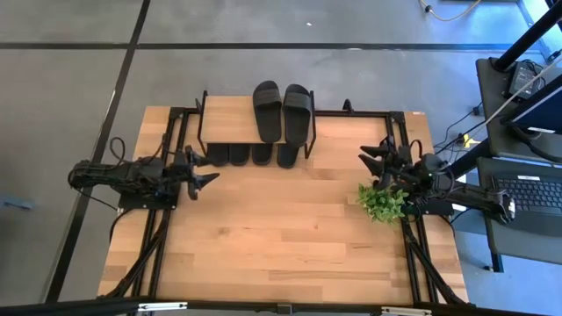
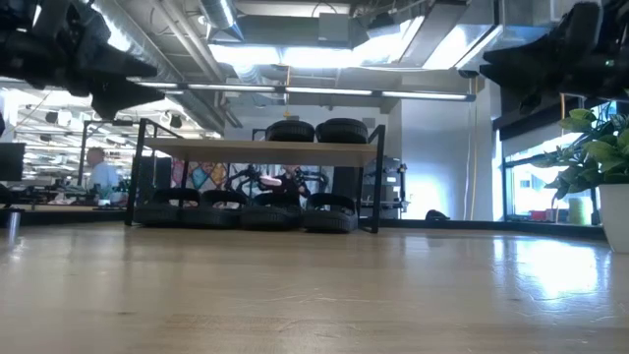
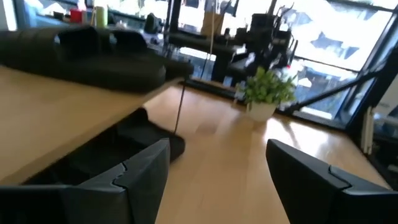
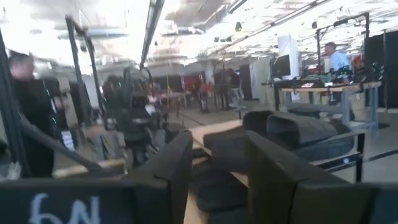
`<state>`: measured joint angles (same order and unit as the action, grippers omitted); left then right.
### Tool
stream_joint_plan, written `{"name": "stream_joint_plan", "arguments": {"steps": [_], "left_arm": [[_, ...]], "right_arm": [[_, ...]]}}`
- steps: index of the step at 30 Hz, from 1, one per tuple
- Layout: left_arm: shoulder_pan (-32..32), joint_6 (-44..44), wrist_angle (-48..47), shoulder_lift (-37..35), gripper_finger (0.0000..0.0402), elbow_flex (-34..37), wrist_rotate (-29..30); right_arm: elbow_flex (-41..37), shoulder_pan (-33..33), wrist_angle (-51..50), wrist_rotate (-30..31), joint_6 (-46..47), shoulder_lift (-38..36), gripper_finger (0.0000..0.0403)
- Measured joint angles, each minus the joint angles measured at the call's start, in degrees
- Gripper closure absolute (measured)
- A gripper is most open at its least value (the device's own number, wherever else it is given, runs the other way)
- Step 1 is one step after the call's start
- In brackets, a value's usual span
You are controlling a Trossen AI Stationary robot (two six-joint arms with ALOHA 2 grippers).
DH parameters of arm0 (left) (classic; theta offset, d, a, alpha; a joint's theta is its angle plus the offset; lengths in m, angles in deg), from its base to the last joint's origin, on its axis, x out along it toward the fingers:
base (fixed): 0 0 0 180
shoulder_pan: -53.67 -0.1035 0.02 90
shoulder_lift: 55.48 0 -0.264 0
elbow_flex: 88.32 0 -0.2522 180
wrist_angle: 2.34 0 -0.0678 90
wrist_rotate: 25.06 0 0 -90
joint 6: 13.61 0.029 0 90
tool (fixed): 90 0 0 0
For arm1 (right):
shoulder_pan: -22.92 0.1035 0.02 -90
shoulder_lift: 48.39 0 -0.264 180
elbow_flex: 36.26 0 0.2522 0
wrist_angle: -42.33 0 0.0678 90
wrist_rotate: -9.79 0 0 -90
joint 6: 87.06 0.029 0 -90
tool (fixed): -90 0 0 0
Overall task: Pick and place slides into the shelf
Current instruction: Return to Home Position
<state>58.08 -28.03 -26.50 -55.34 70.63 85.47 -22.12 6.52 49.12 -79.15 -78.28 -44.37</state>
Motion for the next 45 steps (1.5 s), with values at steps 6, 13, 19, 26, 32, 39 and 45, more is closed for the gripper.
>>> {"name": "stream_joint_plan", "arguments": {"steps": [6, 13, 19, 26, 32, 39, 45], "left_arm": [[0.00, -0.02, -6.13, 0.00, 0.0143, 0.00, 0.00], [0.00, 0.05, -9.04, 0.00, 0.0143, 0.00, 0.86], [0.00, 0.05, -12.14, 0.00, 0.0143, 0.00, 5.54], [-0.02, 1.49, -12.10, 0.00, 0.0143, 0.00, 6.39], [-0.02, 1.53, -12.08, 0.00, 0.0143, 0.00, 6.40], [0.00, 1.53, -12.08, 0.00, 0.0143, 0.00, 6.38], [0.00, 1.52, -12.05, 0.00, 0.0143, 0.00, 6.34]], "right_arm": [[0.00, 0.00, -4.05, 0.01, -6.24, 0.02, 0.0257], [0.02, 0.00, -7.19, 2.34, -6.25, 0.02, 0.0257], [0.02, 0.00, -7.25, 2.34, -6.25, 0.02, 0.0257], [0.07, 0.00, -9.55, 2.34, -6.05, 0.02, 0.0257], [0.07, 0.00, -9.63, 2.36, -3.00, 0.02, 0.0257], [0.07, 0.00, -9.65, 2.36, -3.28, 0.02, 0.0257], [0.07, 0.00, -9.67, 2.36, -3.13, 0.02, 0.0257]]}}
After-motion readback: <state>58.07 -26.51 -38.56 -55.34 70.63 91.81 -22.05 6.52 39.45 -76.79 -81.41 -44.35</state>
